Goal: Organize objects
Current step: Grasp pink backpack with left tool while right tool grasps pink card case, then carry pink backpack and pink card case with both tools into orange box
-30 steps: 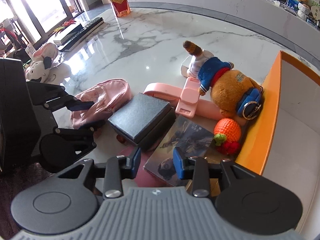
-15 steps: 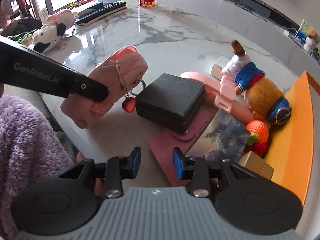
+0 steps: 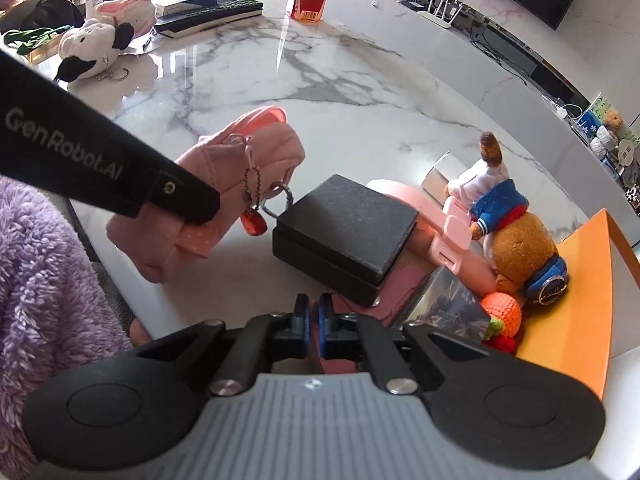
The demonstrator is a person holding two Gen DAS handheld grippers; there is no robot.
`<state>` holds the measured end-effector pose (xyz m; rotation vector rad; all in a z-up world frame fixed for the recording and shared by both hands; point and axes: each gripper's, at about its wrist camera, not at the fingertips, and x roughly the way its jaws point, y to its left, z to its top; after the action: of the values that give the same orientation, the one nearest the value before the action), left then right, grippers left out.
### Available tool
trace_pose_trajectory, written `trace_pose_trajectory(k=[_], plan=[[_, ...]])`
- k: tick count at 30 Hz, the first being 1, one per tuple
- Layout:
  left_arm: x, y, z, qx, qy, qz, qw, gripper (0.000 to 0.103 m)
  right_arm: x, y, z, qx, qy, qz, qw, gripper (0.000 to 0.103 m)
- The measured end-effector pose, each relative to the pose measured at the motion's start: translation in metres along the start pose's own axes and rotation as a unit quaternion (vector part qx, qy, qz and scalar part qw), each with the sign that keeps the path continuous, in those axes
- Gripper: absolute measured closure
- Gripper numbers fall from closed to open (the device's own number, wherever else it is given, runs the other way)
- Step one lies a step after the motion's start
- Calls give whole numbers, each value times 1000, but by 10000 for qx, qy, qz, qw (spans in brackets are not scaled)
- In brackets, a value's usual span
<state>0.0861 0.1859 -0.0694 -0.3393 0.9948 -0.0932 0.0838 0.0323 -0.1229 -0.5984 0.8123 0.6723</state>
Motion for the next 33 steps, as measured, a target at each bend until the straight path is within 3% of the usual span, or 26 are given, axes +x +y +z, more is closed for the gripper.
trace_pose_trajectory(k=[3, 8, 12, 14, 17, 22, 26, 29, 31, 33], plan=[[-6, -2, -5, -125, 10, -52, 9999, 84, -25, -7, 1, 203, -292, 70, 9993, 102], [-14, -8, -18, -484, 107, -323, 9982, 84, -62, -30, -8, 1209, -532, 618, 9893, 103], [-10, -20, -33, -727, 344, -697, 9943, 84, -82, -45, -34, 2036, -395, 978, 9733, 102], [-7, -32, -43, -686, 402, -703, 9944, 84, -90, -47, -51, 2320, -349, 1064, 9662, 101], [-3, -45, -51, -736, 417, -725, 9938, 84, -100, -44, -72, 2404, -290, 987, 9652, 100], [11, -55, -59, -963, 669, -1010, 9880, 84, -101, -50, -110, 2861, 42, 1070, 9522, 101], [22, -66, -65, -918, 644, -1076, 9878, 84, -101, -56, -123, 2979, 15, 1080, 9485, 100], [23, -70, -67, -882, 630, -1131, 9877, 84, -106, -62, -122, 3046, -162, 963, 9475, 91], [23, -72, -68, -847, 594, -1126, 9882, 84, -107, -70, -120, 3222, -259, 1025, 9408, 77], [22, -72, -68, -813, 556, -1062, 9894, 84, -102, -73, -116, 3252, -222, 966, 9404, 71]])
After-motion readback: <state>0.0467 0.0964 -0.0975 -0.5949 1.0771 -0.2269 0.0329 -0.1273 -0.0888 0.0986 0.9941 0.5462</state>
